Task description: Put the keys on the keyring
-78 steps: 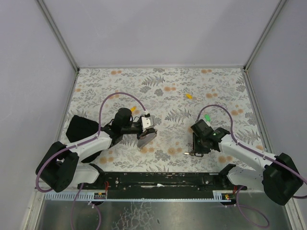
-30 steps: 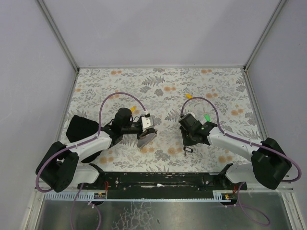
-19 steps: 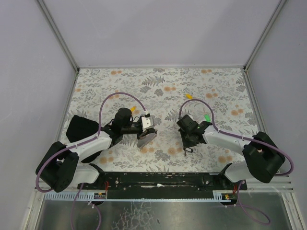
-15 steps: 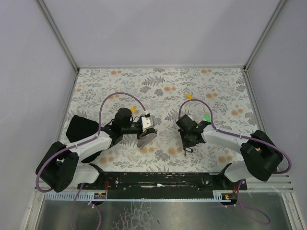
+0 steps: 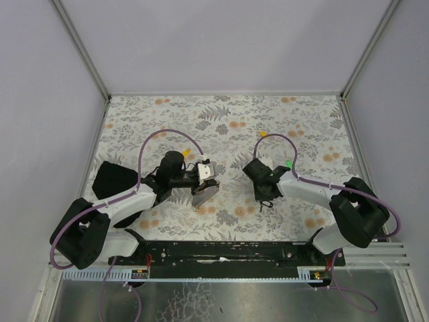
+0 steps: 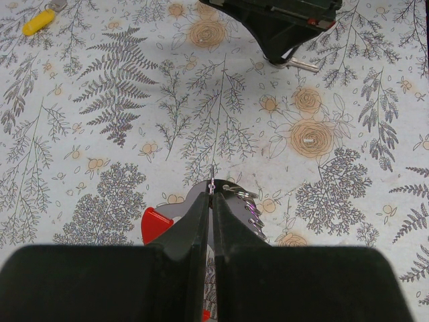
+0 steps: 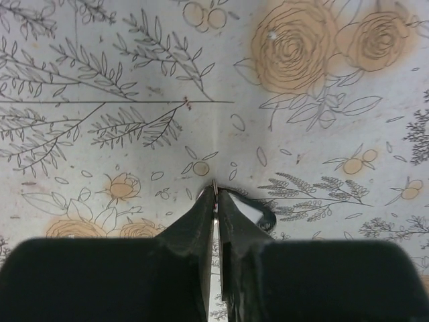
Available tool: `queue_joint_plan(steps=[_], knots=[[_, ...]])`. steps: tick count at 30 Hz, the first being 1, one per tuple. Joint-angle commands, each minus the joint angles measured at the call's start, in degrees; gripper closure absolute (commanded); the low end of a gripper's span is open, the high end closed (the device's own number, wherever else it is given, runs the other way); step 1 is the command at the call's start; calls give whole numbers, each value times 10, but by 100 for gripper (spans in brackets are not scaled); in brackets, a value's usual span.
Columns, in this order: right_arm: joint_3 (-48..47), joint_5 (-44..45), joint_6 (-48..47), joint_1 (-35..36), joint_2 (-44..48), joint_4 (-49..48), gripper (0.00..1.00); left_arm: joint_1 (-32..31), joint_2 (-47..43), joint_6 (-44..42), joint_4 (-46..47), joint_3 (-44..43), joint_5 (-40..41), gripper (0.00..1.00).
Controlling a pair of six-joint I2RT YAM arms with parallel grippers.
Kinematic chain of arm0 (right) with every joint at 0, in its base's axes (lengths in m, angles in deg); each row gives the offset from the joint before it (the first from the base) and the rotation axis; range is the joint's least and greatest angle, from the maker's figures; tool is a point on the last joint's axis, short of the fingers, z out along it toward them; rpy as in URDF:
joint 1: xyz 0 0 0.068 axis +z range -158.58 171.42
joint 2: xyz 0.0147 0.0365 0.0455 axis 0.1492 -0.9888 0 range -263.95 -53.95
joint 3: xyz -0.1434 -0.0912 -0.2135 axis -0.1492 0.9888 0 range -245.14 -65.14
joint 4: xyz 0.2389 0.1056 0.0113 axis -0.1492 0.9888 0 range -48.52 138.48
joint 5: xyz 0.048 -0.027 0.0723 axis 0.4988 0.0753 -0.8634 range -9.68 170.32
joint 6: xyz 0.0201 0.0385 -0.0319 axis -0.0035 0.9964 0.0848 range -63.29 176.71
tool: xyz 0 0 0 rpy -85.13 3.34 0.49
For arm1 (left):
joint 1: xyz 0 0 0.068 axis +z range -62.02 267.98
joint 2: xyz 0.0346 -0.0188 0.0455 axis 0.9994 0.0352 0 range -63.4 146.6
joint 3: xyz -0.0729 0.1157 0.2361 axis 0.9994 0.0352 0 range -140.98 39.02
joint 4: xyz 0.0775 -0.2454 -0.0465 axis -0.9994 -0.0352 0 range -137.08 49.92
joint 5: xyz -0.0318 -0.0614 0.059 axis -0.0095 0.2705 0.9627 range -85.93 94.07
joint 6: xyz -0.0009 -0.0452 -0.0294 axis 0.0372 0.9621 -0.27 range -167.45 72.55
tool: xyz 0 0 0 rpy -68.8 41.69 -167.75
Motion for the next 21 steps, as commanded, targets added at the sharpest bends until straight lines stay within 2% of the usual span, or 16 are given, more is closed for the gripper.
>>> queue_joint_plan(steps=[1, 6, 9, 12, 16, 21], knots=[[-32, 52, 28, 4, 3, 9, 84, 0, -9, 3, 30, -5, -5, 100], [-33, 0, -7, 3, 36, -9, 63, 0, -11, 4, 31, -4, -7, 100], [-31, -15, -26, -2, 53, 6, 55, 0, -12, 4, 30, -4, -8, 100], [-14, -22, -35, -18, 64, 22, 49, 0, -12, 4, 31, -4, -8, 100], [27, -75, -38, -50, 81, 3, 45, 0, -12, 4, 30, -4, -10, 100], [53, -95, -38, -56, 83, -13, 38, 0, -11, 4, 30, -4, -9, 100]])
